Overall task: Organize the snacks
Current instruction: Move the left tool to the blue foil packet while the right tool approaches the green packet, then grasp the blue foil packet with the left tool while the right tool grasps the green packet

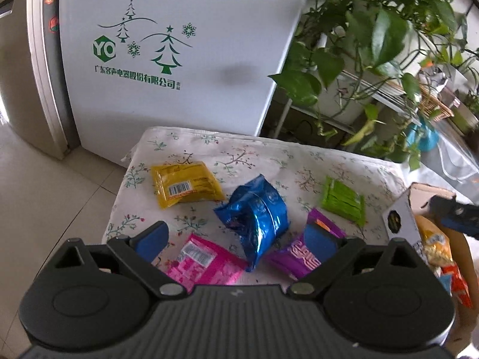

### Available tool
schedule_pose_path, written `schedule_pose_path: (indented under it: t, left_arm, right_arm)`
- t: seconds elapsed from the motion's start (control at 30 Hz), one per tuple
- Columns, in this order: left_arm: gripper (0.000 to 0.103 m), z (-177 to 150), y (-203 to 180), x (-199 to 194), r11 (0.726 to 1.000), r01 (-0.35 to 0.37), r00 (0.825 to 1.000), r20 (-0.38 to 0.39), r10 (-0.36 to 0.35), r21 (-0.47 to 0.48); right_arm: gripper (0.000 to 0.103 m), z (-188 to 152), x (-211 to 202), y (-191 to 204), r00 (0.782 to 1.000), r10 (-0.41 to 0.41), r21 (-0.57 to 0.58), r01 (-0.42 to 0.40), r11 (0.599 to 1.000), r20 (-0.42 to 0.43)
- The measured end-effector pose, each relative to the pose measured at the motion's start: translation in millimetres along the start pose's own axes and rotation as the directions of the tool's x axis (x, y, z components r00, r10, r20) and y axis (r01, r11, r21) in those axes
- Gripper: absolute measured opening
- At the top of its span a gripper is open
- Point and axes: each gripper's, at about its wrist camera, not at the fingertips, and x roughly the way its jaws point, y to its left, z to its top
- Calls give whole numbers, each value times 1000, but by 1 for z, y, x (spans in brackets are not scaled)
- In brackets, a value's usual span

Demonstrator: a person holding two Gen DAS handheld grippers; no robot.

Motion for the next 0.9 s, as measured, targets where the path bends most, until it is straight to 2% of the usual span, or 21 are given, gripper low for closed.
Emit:
schedule_pose_path:
  t: [0.17, 0.47, 0.7, 0.9]
  left_arm:
    - [97, 5, -3, 16, 1000, -12, 1000, -12, 12, -22]
    - [97, 22, -4, 47, 996, -25, 999, -33, 22, -90]
    - [97, 28, -7, 65, 993, -38, 999, -40, 34, -110]
    - [97, 30, -15, 79, 997, -44, 999, -30, 43, -58]
  right_arm:
    - [78, -1, 35, 16, 999, -27, -61, 25, 998, -35]
    - [78, 3, 93, 16, 995, -59, -39, 56, 998, -80]
    - [79, 5, 137, 18, 988, -126, -95, 117, 989, -88]
    - [82, 1, 161, 18, 981, -176, -139, 163, 977, -83]
